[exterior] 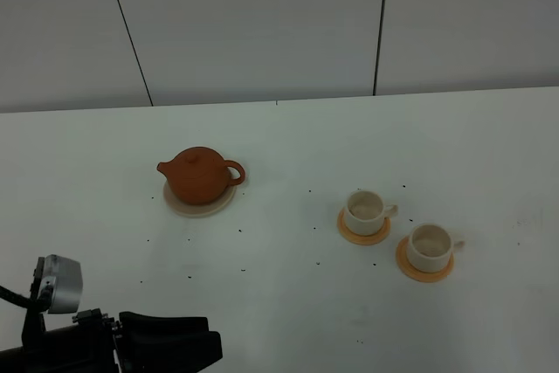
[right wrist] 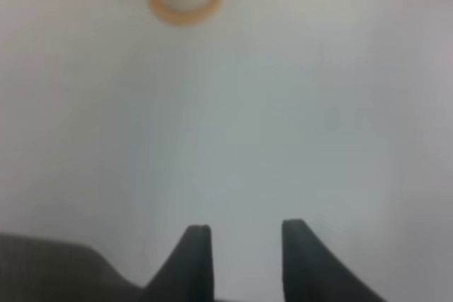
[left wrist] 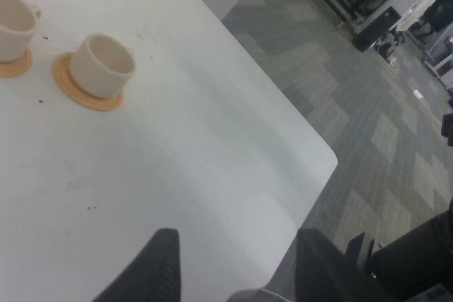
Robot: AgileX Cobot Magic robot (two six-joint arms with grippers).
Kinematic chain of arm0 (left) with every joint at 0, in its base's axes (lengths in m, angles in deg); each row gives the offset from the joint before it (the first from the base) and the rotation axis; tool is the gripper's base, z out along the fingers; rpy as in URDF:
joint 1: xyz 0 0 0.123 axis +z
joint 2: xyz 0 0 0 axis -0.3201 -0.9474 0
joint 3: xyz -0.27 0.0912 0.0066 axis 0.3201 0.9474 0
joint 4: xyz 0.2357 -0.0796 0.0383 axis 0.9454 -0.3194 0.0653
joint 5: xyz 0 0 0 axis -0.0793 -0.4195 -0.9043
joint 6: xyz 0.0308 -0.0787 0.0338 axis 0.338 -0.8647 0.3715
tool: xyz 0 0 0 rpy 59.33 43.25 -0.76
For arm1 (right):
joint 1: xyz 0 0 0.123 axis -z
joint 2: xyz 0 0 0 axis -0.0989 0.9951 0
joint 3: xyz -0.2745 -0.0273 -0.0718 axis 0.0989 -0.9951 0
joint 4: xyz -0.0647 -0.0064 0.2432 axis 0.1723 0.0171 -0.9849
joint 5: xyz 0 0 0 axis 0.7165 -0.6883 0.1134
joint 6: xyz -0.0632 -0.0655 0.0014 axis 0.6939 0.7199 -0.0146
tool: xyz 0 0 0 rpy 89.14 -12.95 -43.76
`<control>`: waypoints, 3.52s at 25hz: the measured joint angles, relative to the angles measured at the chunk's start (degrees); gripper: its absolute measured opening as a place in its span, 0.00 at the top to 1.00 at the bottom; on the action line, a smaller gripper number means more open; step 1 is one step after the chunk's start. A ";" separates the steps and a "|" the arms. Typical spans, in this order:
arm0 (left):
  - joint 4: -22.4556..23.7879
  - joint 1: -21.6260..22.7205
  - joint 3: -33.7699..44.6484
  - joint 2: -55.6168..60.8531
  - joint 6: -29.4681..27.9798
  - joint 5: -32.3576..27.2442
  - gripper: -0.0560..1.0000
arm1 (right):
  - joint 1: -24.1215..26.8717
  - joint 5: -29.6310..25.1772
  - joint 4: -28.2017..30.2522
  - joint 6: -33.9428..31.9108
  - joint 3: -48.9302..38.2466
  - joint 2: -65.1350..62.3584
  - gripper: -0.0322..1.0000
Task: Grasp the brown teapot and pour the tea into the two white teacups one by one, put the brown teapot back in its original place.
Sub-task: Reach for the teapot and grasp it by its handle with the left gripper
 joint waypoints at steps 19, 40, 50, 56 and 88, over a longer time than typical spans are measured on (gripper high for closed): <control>0.37 0.00 -10.58 -0.02 -5.81 -2.19 0.53 | 0.00 1.06 -1.78 0.27 -0.37 -10.25 0.74; 46.47 0.00 -48.14 -3.10 -50.22 9.68 0.57 | 0.00 1.06 -2.91 0.33 -0.37 -10.29 0.74; 58.08 -8.03 -62.46 -22.53 -59.56 11.27 0.57 | 0.00 1.06 -3.09 0.33 -0.37 -10.29 0.74; 79.73 -15.82 -79.75 -36.18 -73.04 7.85 0.57 | 0.00 1.06 -3.09 0.33 -0.37 -10.29 0.74; 101.37 -17.38 -103.31 -63.15 -74.23 1.93 0.57 | 0.00 1.06 -3.14 0.33 -0.37 -10.29 0.74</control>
